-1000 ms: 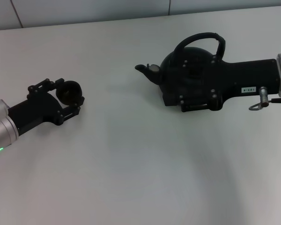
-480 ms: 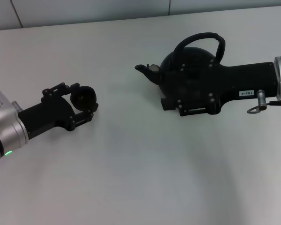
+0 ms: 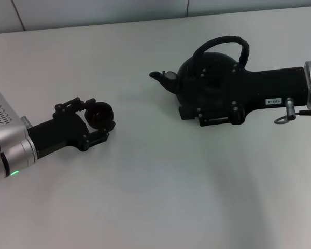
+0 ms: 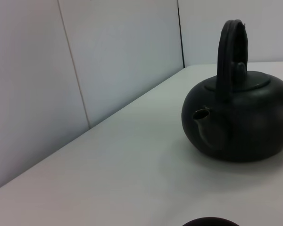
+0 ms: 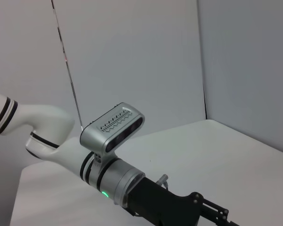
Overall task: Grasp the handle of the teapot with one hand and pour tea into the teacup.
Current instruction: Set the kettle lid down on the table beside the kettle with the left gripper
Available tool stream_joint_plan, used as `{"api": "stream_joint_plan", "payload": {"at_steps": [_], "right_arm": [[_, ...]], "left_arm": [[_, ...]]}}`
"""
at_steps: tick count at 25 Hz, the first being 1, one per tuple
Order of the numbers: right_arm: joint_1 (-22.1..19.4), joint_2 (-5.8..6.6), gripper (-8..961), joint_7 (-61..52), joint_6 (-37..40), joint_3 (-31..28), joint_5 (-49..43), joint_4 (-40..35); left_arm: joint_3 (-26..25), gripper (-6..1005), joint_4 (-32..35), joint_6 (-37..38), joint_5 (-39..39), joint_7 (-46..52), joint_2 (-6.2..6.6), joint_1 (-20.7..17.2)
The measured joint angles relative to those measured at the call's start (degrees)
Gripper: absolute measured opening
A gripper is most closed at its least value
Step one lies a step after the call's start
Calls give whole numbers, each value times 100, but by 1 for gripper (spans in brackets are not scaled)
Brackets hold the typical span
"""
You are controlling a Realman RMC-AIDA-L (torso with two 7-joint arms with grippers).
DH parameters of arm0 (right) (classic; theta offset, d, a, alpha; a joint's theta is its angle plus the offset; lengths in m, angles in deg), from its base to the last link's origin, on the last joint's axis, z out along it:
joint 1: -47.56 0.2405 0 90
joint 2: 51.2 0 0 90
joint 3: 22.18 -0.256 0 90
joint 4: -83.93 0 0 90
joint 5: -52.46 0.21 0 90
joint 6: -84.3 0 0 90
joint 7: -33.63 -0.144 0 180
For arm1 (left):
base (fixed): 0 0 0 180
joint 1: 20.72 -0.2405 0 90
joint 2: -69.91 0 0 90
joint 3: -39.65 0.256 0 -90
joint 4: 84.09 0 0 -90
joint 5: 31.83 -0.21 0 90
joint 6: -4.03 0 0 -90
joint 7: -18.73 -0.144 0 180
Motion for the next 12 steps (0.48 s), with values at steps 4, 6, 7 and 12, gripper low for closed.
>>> {"api": "stream_joint_plan", "payload": {"at_steps": [4, 6, 7, 12], "right_arm": [[-3, 0, 698, 0, -2, -1, 0, -4], [-4, 0, 698, 0, -3, 2, 0, -4], [-5, 0, 698, 0, -3, 6, 0, -5], [-8, 6, 698, 0, 2, 5, 0, 4]], "left_arm": [[51, 743, -3, 1, 0, 56, -5, 3], [92, 744, -4, -10, 0, 65, -6, 3], [117, 745, -4, -26, 0, 66, -6, 3], [184, 747, -4, -83, -1, 68, -6, -6]]}}
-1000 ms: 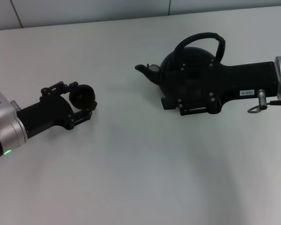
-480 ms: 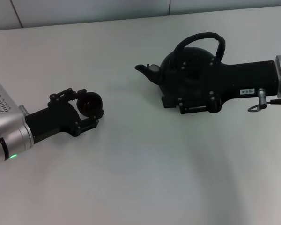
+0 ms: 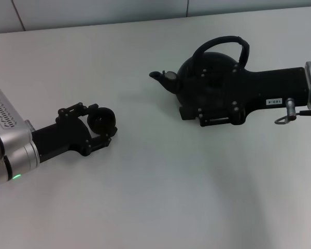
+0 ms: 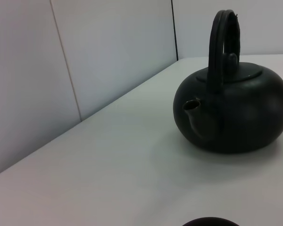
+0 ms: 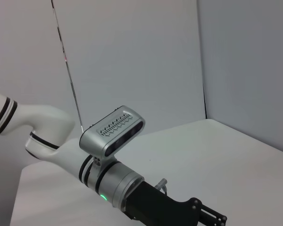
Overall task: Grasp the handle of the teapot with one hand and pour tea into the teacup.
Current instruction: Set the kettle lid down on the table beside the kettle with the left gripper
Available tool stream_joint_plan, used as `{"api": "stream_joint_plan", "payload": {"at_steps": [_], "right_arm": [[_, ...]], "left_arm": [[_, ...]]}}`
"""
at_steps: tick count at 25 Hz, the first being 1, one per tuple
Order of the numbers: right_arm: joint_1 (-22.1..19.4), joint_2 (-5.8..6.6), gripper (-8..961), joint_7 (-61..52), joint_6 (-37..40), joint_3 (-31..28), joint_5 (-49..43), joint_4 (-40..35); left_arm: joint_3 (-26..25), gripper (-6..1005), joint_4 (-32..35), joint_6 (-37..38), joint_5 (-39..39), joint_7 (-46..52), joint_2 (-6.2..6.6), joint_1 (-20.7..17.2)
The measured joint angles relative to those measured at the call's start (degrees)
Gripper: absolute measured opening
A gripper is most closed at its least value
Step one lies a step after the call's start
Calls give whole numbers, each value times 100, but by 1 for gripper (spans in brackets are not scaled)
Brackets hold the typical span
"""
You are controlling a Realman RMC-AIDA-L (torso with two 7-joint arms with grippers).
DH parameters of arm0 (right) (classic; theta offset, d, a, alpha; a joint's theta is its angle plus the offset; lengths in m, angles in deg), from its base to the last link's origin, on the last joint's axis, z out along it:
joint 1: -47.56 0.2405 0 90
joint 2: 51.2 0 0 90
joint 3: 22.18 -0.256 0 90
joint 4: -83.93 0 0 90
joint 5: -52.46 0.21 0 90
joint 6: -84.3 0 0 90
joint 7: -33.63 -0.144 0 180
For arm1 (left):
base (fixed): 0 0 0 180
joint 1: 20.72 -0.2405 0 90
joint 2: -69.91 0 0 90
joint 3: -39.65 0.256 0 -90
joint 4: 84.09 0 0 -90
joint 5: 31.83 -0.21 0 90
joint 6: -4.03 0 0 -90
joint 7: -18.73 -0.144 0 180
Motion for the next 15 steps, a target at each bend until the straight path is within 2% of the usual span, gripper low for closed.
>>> {"api": "stream_joint_plan", "payload": {"at_steps": [15], "right_arm": [[-1, 3, 698, 0, -4, 45, 0, 8]], "left_arm": [[27, 755, 0, -43, 0, 2, 0, -30]]}}
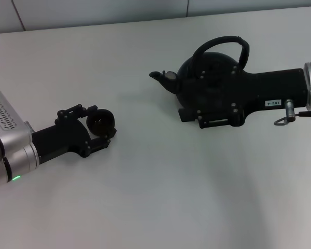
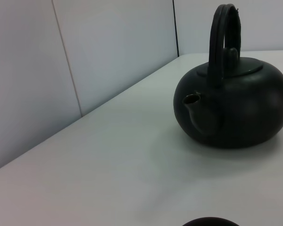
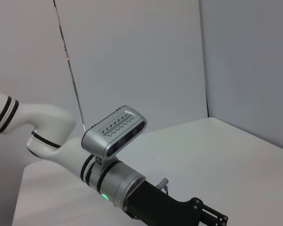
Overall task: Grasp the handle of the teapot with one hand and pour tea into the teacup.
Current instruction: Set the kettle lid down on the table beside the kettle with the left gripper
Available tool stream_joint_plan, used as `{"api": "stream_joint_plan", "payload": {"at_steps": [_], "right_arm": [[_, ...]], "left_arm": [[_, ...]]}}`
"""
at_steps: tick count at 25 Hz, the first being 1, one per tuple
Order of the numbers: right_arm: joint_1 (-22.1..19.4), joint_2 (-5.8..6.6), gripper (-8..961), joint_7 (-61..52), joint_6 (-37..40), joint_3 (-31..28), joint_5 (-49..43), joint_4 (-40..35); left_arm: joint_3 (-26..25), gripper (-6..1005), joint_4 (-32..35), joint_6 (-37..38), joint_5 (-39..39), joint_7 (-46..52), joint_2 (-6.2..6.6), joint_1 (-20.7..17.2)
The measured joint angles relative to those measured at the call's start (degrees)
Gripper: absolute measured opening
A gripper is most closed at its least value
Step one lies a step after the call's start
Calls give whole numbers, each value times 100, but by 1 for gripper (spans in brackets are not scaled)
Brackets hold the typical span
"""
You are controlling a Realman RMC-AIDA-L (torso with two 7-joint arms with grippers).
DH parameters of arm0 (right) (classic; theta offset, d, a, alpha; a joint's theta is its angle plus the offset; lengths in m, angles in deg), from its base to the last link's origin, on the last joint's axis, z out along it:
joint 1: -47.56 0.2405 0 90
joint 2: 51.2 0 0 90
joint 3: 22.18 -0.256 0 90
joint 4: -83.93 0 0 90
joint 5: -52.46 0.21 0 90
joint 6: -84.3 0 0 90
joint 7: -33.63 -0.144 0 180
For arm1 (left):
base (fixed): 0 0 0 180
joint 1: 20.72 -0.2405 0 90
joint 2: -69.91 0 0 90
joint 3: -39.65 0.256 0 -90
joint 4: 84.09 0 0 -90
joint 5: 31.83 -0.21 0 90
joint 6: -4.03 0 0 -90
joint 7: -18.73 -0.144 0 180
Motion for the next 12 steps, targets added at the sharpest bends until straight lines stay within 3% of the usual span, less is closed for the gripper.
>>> {"api": "stream_joint_plan", "payload": {"at_steps": [12], "right_arm": [[0, 0, 697, 0, 0, -1, 0, 5]], "left_arm": [[6, 762, -4, -4, -28, 56, 0, 16]]}}
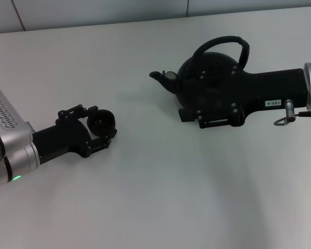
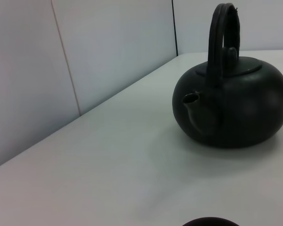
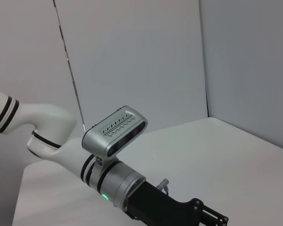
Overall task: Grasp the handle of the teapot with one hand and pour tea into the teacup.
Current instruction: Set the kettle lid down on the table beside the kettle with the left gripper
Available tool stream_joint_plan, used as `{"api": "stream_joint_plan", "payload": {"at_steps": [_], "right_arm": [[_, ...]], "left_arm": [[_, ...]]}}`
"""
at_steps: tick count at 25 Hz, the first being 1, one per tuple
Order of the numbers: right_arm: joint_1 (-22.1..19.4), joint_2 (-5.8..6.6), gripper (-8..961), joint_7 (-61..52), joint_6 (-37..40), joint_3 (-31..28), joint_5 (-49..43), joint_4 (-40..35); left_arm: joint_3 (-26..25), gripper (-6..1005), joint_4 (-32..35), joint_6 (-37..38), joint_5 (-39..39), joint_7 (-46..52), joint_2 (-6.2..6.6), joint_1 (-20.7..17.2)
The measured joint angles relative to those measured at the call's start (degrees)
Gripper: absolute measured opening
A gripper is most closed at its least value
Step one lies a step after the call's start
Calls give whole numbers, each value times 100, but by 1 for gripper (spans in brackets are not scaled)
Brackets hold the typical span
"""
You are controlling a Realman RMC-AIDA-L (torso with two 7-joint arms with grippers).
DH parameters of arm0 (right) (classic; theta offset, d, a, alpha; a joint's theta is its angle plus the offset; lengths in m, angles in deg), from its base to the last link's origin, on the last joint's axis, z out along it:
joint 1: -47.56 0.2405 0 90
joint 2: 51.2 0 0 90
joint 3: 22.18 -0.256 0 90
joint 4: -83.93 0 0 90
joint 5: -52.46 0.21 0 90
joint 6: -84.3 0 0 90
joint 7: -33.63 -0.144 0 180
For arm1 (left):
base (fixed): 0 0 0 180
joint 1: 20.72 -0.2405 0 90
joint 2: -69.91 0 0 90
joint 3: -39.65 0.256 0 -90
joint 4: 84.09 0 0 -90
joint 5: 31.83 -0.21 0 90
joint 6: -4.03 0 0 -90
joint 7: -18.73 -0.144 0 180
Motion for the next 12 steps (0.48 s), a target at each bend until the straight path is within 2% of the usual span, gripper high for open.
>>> {"api": "stream_joint_plan", "payload": {"at_steps": [12], "right_arm": [[0, -1, 697, 0, 0, 0, 0, -20]], "left_arm": [[118, 768, -4, -106, -15, 74, 0, 17]]}}
